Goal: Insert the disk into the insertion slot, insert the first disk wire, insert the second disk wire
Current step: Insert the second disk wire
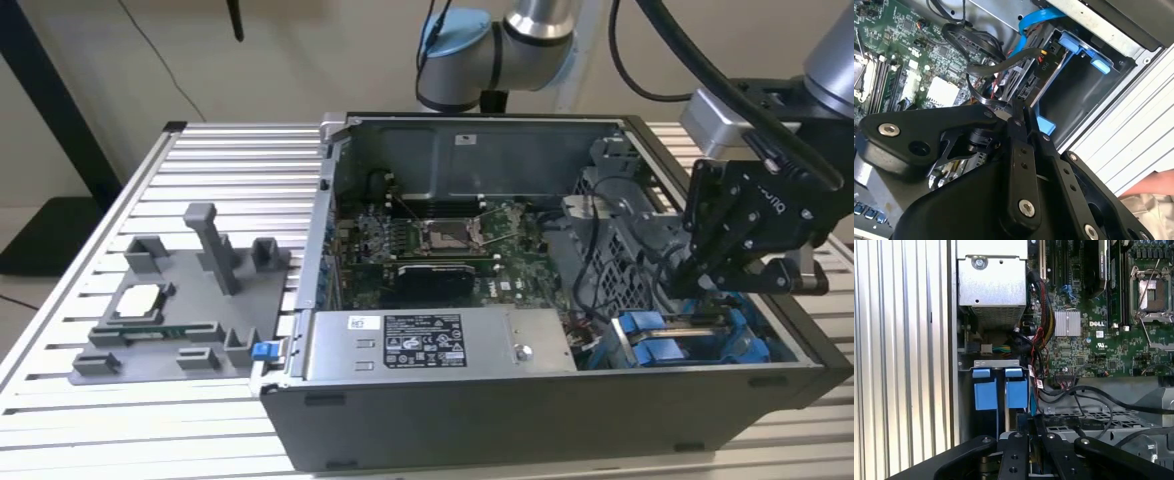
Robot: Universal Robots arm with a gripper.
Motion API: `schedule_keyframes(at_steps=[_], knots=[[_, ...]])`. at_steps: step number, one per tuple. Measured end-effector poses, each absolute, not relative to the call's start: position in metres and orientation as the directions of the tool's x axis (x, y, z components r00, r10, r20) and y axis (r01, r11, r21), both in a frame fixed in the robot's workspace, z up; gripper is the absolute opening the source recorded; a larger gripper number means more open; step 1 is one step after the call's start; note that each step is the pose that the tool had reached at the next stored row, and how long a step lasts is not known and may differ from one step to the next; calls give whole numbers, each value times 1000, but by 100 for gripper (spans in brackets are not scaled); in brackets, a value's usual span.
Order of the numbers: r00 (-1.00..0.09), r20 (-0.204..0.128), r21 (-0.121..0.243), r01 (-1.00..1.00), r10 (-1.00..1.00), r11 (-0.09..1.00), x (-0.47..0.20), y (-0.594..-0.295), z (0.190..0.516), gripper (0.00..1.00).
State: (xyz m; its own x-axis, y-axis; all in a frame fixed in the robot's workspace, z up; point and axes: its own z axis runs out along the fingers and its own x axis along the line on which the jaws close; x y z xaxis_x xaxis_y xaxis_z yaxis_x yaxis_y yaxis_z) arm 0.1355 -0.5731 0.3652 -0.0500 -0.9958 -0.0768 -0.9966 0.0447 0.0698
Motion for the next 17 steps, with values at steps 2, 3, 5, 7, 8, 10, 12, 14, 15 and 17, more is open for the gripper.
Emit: schedule_keyframes(at_steps=[2,3,5,7,8,10,12,14,15,17], knots=[[-50,-77,70,-997,-996,45,136,-574,365,0],[-50,-76,70,-997,-996,45,136,-574,365,0],[-50,-77,70,-997,-996,45,136,-575,364,0],[-50,-77,70,-997,-996,45,136,-576,364,0],[-50,-77,70,-997,-996,45,137,-576,363,0],[-50,-77,70,-997,-996,45,137,-577,363,0],[-50,-77,70,-997,-996,45,137,-578,362,0],[-50,-77,70,-997,-996,45,138,-579,361,0],[-50,-77,70,-997,-996,45,138,-580,361,0],[-50,-77,70,-997,-996,45,138,-581,360,0]])
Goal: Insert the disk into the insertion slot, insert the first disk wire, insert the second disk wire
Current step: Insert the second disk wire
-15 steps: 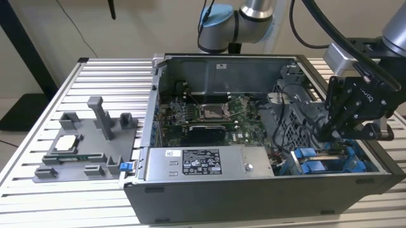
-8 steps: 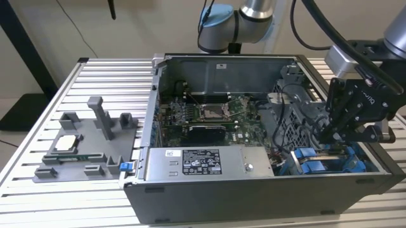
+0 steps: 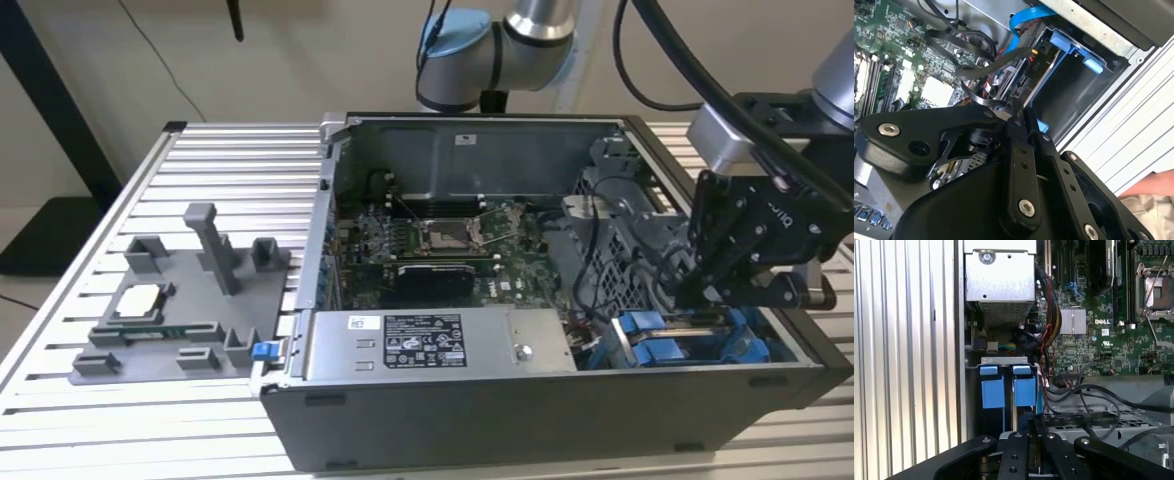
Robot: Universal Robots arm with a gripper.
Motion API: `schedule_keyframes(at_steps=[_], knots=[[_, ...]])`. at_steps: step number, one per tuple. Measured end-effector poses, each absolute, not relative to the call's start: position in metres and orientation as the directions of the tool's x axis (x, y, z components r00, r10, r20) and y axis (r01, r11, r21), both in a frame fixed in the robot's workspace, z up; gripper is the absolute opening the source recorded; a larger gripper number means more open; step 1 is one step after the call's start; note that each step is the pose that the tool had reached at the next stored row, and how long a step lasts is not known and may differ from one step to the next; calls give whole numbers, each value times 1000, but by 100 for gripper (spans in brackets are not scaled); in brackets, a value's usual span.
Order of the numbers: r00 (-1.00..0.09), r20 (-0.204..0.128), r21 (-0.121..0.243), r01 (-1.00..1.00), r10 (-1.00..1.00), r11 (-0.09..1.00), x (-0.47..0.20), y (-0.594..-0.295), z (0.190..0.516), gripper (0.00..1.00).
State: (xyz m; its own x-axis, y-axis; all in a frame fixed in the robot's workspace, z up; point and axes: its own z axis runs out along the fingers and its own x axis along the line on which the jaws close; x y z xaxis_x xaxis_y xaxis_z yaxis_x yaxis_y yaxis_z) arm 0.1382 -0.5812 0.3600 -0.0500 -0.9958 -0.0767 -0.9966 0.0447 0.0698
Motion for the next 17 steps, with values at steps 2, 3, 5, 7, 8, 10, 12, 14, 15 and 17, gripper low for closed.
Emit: schedule_keyframes(at_steps=[2,3,5,7,8,10,12,14,15,17], knots=[[-50,-77,70,-997,-996,45,139,-582,359,0],[-50,-77,70,-997,-996,45,139,-583,359,0],[-50,-77,70,-997,-996,45,139,-583,358,0],[-50,-77,70,-997,-996,45,141,-583,357,0],[-50,-77,69,-997,-996,45,141,-583,356,0],[-50,-77,66,-997,-996,45,141,-583,354,0],[-49,-77,60,-997,-996,44,142,-583,351,0],[-49,-77,56,-997,-996,44,142,-583,349,0],[-49,-77,56,-997,-996,44,143,-583,349,0],[-49,-77,56,-997,-996,45,143,-583,349,0]])
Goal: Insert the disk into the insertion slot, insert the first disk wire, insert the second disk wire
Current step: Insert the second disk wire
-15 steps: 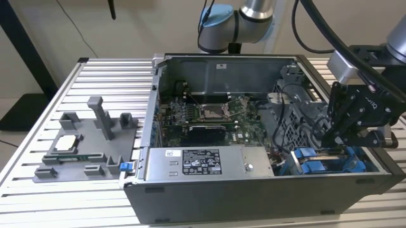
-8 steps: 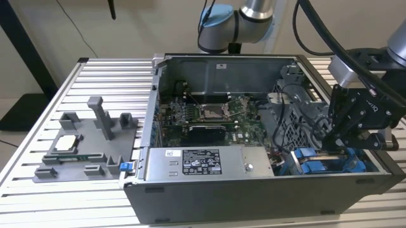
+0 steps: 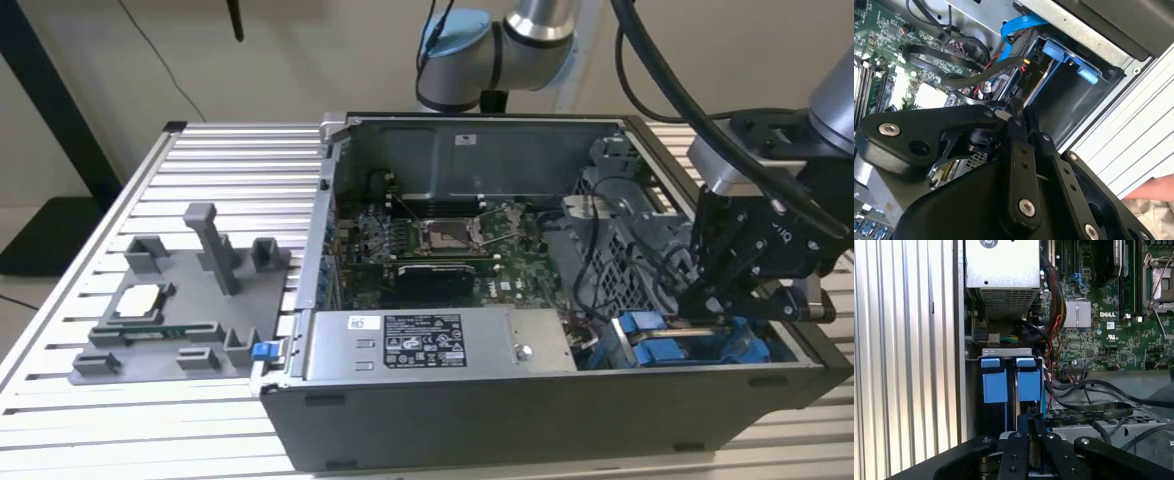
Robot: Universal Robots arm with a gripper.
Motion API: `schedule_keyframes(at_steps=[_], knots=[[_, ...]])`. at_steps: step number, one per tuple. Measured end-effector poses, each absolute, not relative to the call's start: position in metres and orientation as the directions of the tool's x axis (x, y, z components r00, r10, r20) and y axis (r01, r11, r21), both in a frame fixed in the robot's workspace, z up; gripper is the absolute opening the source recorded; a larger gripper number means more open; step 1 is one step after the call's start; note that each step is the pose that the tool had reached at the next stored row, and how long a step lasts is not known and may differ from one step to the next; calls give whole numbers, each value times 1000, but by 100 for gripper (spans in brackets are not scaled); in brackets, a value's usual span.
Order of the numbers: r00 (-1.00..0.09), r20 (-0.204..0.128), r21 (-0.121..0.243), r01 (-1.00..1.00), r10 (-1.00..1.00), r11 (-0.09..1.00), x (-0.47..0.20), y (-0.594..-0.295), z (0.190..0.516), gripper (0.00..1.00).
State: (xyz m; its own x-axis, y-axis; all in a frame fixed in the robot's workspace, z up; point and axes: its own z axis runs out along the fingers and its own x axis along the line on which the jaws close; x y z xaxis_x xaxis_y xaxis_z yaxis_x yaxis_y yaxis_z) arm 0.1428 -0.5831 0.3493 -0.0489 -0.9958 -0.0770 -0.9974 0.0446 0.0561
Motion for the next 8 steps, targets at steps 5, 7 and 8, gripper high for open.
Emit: schedule_keyframes(at_steps=[5,7,8], knots=[[-49,-77,56,-997,-996,44,143,-583,349,0],[-49,-77,55,-997,-996,44,143,-583,349,0],[-48,-78,54,-998,-996,44,143,-583,349,0]])
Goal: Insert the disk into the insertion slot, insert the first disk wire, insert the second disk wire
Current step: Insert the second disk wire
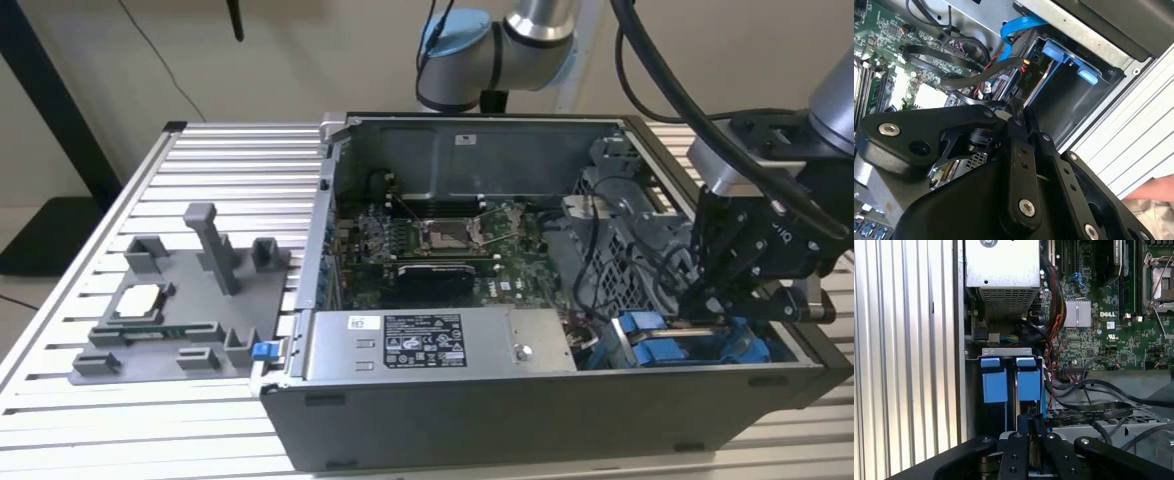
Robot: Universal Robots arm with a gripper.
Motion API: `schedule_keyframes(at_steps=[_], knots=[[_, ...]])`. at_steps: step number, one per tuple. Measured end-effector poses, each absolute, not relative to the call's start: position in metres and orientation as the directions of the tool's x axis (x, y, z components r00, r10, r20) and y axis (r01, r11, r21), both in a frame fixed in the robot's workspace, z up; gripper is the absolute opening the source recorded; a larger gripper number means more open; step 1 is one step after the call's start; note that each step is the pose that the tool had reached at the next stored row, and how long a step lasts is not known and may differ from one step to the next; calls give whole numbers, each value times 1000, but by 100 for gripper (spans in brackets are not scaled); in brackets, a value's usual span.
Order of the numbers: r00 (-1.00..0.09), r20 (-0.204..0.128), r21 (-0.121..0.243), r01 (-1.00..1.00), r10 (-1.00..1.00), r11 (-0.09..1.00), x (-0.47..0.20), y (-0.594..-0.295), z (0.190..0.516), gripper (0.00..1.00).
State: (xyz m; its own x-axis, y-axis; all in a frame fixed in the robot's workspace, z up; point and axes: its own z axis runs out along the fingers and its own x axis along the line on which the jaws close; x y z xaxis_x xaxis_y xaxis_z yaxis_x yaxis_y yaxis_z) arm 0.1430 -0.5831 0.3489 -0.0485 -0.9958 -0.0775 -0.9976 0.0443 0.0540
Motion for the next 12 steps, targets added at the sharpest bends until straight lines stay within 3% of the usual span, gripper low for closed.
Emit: schedule_keyframes(at_steps=[12], knots=[[-46,-82,24,-999,-996,44,143,-574,347,0]])
